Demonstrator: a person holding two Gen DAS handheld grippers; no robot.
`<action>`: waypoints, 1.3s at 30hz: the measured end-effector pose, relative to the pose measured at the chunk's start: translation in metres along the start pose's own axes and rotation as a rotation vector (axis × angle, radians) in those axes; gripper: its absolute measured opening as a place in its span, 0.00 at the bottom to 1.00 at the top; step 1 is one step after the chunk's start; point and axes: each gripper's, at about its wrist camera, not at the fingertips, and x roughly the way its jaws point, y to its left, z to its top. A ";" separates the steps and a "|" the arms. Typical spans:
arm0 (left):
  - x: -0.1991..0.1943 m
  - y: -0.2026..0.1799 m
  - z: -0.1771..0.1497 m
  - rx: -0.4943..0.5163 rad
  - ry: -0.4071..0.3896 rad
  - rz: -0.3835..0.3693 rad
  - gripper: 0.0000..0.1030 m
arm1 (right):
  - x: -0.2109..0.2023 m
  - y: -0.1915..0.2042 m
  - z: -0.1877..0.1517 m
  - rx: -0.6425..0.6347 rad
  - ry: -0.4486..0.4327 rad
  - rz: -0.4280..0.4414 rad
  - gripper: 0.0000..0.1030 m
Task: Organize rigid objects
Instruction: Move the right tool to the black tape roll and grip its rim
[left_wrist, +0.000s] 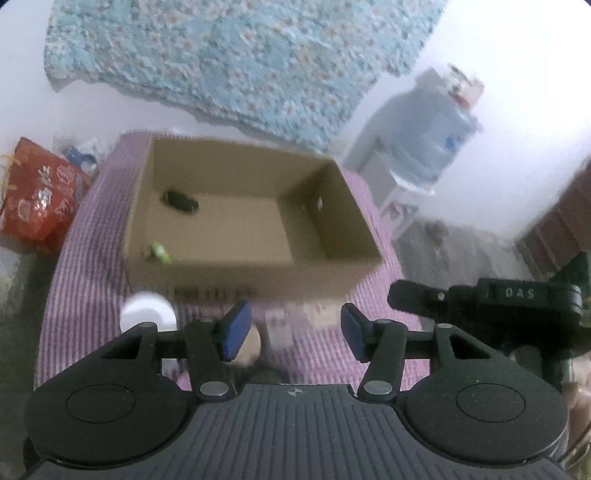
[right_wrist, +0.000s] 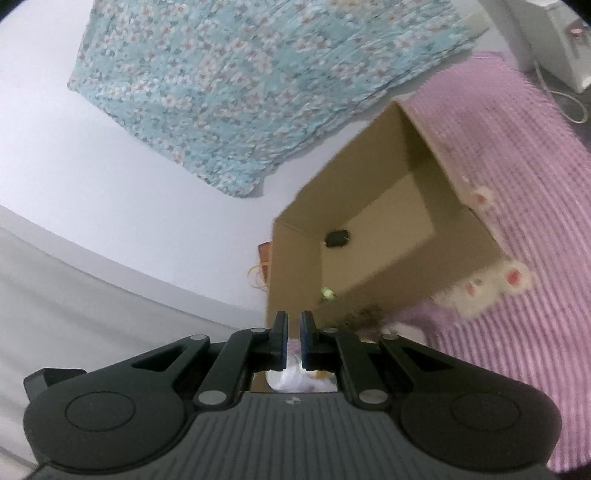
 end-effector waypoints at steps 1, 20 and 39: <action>0.003 -0.002 -0.009 0.016 0.020 -0.002 0.52 | -0.001 -0.003 -0.006 0.001 -0.001 -0.010 0.08; 0.096 0.002 -0.095 0.119 0.254 0.033 0.52 | 0.073 -0.051 -0.067 -0.108 0.183 -0.283 0.24; 0.129 0.001 -0.092 0.128 0.273 0.056 0.52 | 0.120 -0.046 -0.073 -0.354 0.288 -0.409 0.19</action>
